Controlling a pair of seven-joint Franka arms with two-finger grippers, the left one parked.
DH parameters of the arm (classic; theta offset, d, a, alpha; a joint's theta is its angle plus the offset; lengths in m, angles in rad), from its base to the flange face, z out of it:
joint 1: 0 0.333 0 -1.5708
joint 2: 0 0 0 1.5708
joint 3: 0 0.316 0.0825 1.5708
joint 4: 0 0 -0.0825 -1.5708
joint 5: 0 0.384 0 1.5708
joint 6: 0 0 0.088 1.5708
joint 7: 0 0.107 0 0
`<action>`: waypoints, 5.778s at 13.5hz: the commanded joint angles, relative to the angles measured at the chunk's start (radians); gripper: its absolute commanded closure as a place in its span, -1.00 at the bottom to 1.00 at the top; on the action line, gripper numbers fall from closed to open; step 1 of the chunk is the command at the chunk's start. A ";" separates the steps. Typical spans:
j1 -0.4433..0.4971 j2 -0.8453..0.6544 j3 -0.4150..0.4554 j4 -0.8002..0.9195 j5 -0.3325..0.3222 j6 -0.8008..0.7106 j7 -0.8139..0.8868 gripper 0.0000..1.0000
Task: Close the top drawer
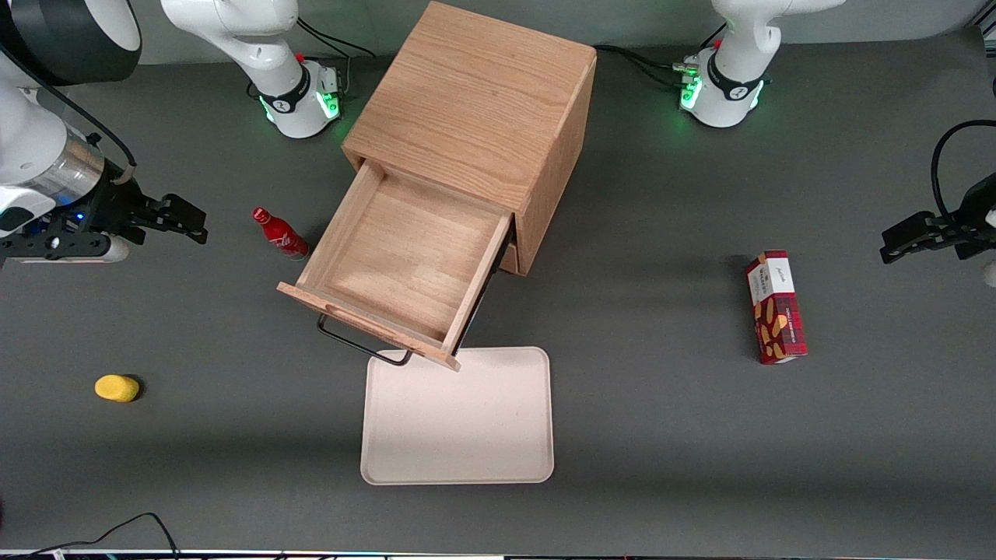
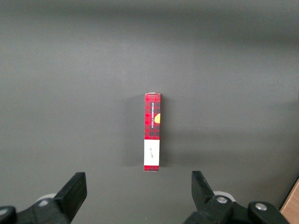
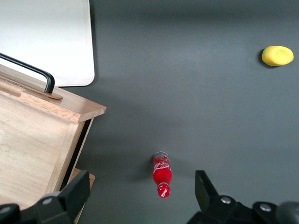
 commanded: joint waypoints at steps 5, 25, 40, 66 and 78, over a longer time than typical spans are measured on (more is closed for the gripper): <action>-0.008 -0.013 -0.002 -0.006 0.001 -0.003 -0.022 -1.00; -0.013 0.637 0.174 0.653 0.000 0.002 -0.477 -1.00; -0.001 0.783 0.299 0.681 0.001 0.009 -0.689 -1.00; 0.033 0.789 0.299 0.537 -0.068 0.134 -0.706 -1.00; 0.042 0.622 0.299 0.290 -0.033 0.225 -0.687 -1.00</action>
